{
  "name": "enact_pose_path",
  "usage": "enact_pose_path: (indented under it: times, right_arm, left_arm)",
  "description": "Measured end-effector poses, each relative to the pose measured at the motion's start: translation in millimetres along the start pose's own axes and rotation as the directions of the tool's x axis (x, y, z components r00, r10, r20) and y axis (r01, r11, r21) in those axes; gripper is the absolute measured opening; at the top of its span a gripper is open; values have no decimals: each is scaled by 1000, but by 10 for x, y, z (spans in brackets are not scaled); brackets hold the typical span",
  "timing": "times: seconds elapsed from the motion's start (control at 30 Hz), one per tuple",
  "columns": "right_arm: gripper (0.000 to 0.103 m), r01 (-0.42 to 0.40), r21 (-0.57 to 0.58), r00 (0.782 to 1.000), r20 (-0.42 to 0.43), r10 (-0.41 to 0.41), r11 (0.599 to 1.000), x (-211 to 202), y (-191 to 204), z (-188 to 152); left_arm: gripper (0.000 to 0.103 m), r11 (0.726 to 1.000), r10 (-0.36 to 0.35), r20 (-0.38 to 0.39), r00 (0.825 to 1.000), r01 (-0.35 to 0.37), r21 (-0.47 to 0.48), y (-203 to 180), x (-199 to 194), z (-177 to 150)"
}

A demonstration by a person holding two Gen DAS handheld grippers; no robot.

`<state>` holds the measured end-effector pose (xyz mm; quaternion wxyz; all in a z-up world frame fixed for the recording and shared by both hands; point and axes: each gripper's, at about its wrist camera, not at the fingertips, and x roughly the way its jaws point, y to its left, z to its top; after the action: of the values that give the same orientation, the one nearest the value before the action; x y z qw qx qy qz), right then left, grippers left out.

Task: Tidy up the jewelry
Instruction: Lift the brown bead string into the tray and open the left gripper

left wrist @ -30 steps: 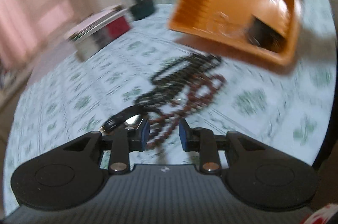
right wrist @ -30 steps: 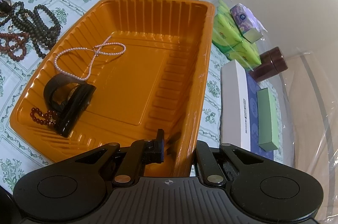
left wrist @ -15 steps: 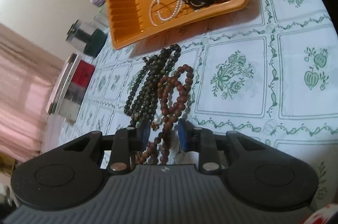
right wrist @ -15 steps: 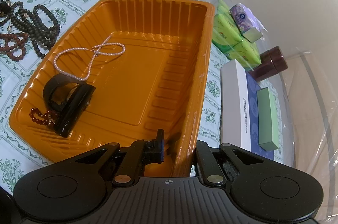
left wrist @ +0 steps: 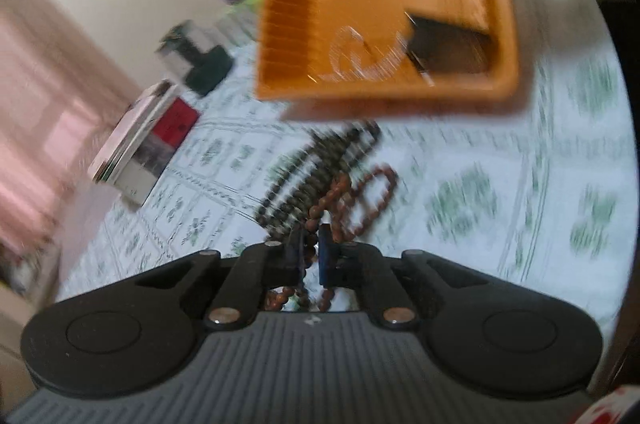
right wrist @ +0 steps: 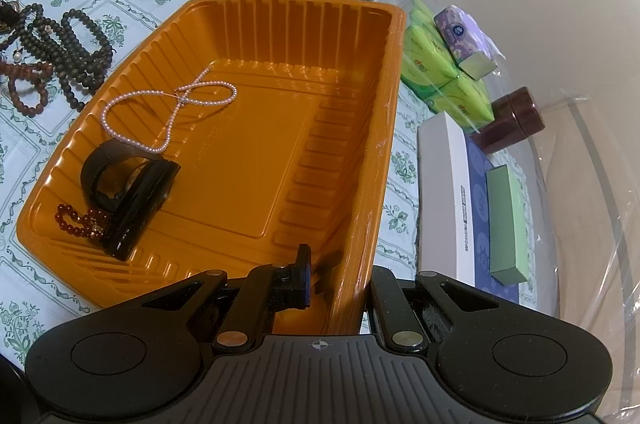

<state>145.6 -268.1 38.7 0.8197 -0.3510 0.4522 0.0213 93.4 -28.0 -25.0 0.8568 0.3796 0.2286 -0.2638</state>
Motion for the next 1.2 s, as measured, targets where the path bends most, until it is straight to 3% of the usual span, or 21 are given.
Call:
enact_pose_path:
  times: [0.17, 0.53, 0.87, 1.2]
  right_arm:
    - [9, 0, 0, 1000, 0, 0, 1000, -1, 0, 0]
    - [9, 3, -3, 1000, 0, -3, 1000, -8, 5, 12]
    - [9, 3, -3, 1000, 1, -3, 1000, -13, 9, 15]
    - [9, 2, -2, 1000, 0, -2, 1000, -19, 11, 23]
  left_arm:
    - [6, 984, 0, 83, 997, 15, -176, 333, -270, 152]
    - [6, 927, -8, 234, 972, 95, -363, 940, -701, 529]
    - [6, 891, 17, 323, 946, 132, -434, 1173, -860, 911]
    - [6, 885, 3, 380, 925, 174, -431, 1201, -897, 1332]
